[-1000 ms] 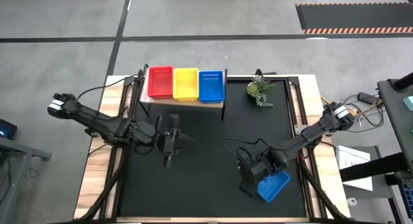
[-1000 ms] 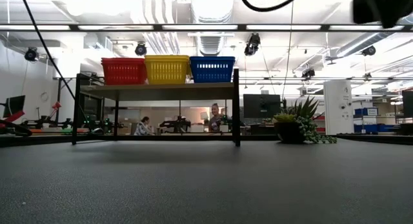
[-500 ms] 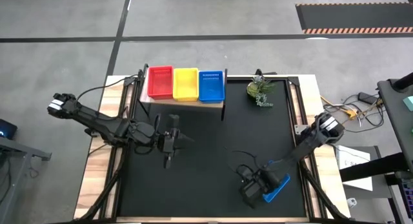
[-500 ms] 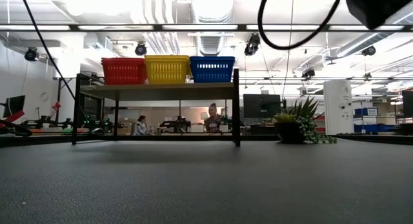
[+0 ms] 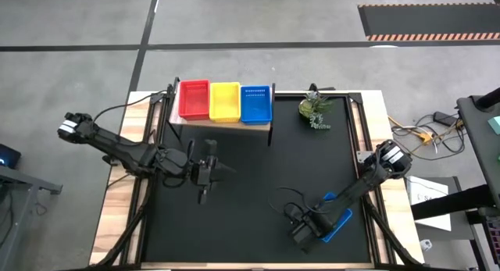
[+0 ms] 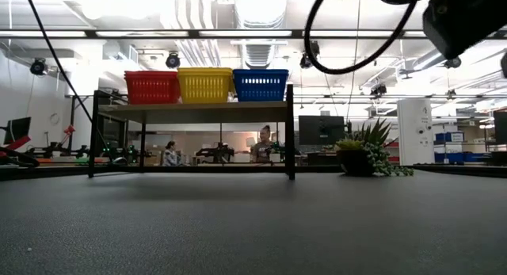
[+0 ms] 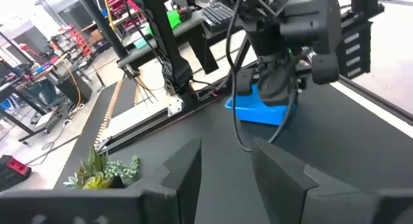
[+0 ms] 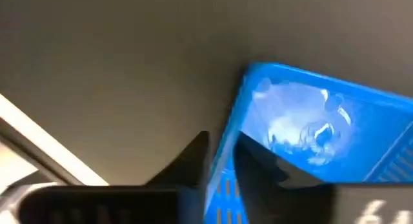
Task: Stack baskets on shelf by color
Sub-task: Stack the blue bin on top of the blue bins on the shelf
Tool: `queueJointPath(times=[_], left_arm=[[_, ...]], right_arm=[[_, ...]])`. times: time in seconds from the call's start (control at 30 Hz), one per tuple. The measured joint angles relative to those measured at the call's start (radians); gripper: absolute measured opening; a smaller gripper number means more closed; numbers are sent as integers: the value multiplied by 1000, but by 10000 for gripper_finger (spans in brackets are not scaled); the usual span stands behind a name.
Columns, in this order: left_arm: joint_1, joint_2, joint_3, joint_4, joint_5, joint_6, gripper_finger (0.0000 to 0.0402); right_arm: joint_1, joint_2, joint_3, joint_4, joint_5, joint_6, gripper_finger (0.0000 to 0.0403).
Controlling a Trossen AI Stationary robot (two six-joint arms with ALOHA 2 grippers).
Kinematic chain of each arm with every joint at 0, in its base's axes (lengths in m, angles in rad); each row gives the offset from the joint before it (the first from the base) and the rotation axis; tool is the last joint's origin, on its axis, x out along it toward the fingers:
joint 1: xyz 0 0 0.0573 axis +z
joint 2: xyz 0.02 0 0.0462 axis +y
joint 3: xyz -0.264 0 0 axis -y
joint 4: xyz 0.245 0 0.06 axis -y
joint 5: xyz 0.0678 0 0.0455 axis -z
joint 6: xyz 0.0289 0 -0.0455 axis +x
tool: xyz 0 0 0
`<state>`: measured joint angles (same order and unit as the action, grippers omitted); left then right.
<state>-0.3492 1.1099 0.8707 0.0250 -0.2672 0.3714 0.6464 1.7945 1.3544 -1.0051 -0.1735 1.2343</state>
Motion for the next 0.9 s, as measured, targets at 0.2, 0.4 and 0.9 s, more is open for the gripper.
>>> queueJointPath(times=[0.2,0.4,0.9], left_arm=[[-26,0,-41,18,0,-37,121],[-58,-10,-81,78,-8,-50,121],[-58,-188,-135,125,-381,144,121]], right_arm=[[0,-12,7,-17,23,-107,13],[2,-42,120,-233,140,-356,9],[-196,-59,569,-566,566,-669,9]])
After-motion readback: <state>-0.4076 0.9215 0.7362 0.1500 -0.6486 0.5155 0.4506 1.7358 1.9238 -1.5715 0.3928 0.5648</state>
